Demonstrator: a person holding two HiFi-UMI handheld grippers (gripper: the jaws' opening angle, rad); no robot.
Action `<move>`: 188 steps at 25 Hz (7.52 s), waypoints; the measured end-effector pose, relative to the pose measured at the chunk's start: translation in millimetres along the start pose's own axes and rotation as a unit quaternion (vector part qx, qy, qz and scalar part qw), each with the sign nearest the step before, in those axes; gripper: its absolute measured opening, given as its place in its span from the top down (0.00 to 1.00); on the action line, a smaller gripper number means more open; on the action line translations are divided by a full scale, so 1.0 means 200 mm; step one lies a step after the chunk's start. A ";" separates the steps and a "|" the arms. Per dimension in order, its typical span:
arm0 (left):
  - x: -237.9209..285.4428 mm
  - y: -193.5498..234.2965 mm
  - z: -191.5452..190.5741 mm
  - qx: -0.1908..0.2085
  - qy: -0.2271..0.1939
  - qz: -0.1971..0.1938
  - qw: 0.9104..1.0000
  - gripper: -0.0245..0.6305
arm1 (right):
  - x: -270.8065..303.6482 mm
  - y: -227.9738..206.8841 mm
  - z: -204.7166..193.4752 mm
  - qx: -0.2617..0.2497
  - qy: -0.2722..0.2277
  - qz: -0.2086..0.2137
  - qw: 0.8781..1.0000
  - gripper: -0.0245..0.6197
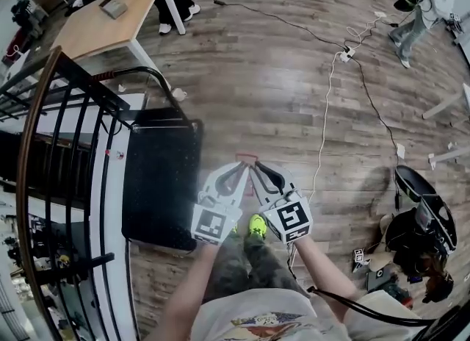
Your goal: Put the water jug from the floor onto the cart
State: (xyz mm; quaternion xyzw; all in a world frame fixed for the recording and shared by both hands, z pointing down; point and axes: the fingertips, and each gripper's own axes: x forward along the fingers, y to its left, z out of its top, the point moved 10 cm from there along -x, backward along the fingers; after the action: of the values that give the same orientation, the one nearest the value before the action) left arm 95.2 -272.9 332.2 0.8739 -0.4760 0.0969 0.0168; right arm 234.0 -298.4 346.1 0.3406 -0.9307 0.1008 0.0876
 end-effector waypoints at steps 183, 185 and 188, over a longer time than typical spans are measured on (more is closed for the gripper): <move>-0.28 1.12 -1.12 -0.041 0.094 0.234 0.967 0.95 | 1.58 0.41 -0.62 -0.056 0.068 0.144 0.986 0.93; -0.32 1.18 -1.12 -0.044 0.093 0.235 0.967 0.95 | 1.63 0.46 -0.60 -0.058 0.068 0.147 0.985 0.93; -0.39 1.28 -1.13 -0.046 0.094 0.237 0.966 0.95 | 1.73 0.54 -0.58 -0.063 0.069 0.151 0.984 0.93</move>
State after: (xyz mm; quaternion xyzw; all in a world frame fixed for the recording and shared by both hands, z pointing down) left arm -194.4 -320.2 523.5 0.7212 -0.6699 0.1580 0.0788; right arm -86.5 -401.5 524.1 0.1827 -0.9675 0.0777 0.1566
